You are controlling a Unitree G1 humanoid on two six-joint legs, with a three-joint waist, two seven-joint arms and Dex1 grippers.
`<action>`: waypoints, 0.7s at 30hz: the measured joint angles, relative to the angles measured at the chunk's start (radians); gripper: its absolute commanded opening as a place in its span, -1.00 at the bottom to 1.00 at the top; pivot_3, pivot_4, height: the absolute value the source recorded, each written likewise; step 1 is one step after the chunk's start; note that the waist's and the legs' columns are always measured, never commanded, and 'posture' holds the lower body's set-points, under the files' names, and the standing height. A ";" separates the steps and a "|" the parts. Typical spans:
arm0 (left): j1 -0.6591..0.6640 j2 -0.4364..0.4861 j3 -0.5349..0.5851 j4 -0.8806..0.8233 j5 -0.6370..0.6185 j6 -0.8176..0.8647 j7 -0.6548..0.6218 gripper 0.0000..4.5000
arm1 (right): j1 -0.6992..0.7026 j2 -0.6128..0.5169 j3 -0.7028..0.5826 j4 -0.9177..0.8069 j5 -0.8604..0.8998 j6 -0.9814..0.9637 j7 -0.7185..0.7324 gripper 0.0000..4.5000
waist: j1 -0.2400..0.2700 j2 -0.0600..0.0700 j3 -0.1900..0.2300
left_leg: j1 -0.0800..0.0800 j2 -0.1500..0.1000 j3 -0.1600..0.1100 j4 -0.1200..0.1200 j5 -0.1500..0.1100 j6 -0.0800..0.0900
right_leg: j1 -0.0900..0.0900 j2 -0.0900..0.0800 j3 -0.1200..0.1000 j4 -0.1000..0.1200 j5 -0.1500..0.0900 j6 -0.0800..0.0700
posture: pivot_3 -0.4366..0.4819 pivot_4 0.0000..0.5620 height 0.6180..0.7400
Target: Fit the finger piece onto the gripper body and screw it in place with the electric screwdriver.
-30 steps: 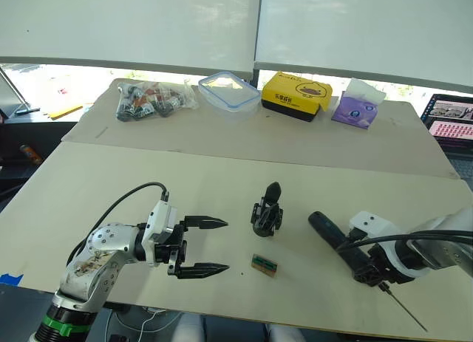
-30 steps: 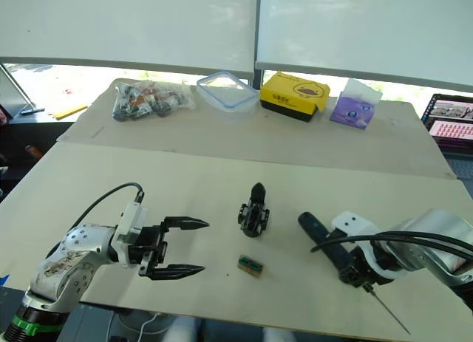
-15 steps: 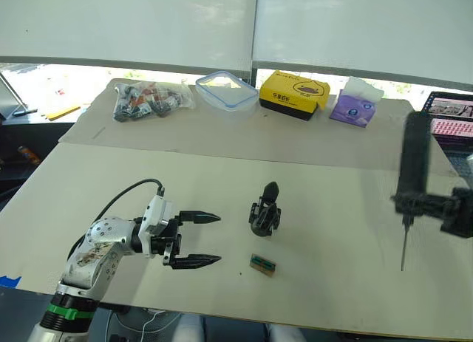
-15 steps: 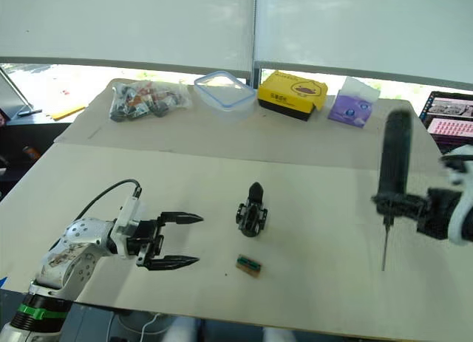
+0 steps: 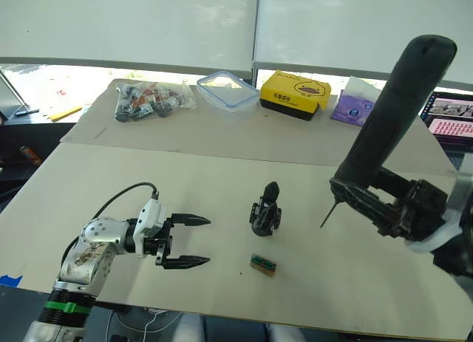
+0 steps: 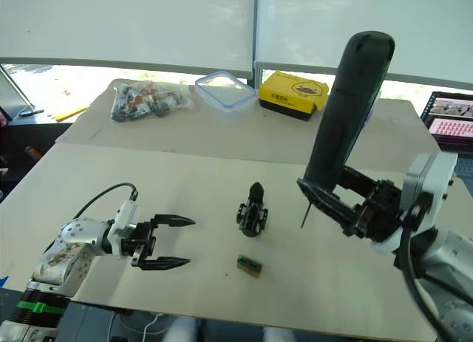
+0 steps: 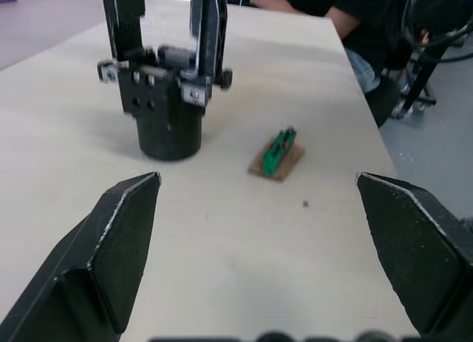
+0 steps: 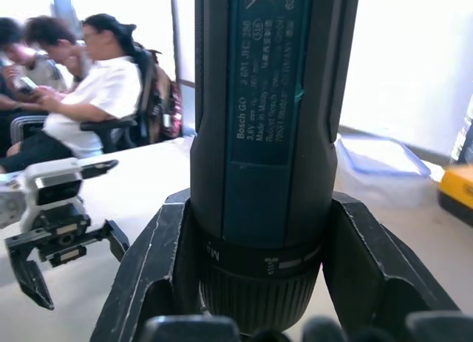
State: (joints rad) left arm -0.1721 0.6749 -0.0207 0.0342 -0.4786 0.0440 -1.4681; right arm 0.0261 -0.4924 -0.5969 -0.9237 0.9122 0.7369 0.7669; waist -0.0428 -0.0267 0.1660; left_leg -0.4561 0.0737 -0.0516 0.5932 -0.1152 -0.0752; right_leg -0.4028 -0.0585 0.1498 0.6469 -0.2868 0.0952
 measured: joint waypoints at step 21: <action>-0.079 -0.211 -0.231 0.071 0.247 -0.088 0.172 1.00 | 0.103 0.040 0.488 0.242 -0.339 -0.563 0.275 -0.15 | 0.002 0.000 0.000 | 0.011 0.000 0.000 0.000 0.001 -0.001 | 0.011 0.000 0.000 0.000 -0.004 -0.005 | -0.05 -0.47 1.00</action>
State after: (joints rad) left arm -0.2511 0.4639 -0.2518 0.1049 -0.2319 -0.0441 -1.2960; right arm 0.1291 -0.4524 -0.1091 -0.6812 0.5727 0.1735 1.0417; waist -0.0406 -0.0269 0.1658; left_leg -0.4455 0.0734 -0.0520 0.5931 -0.1144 -0.0764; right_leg -0.3918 -0.0583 0.1497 0.6466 -0.2904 0.0900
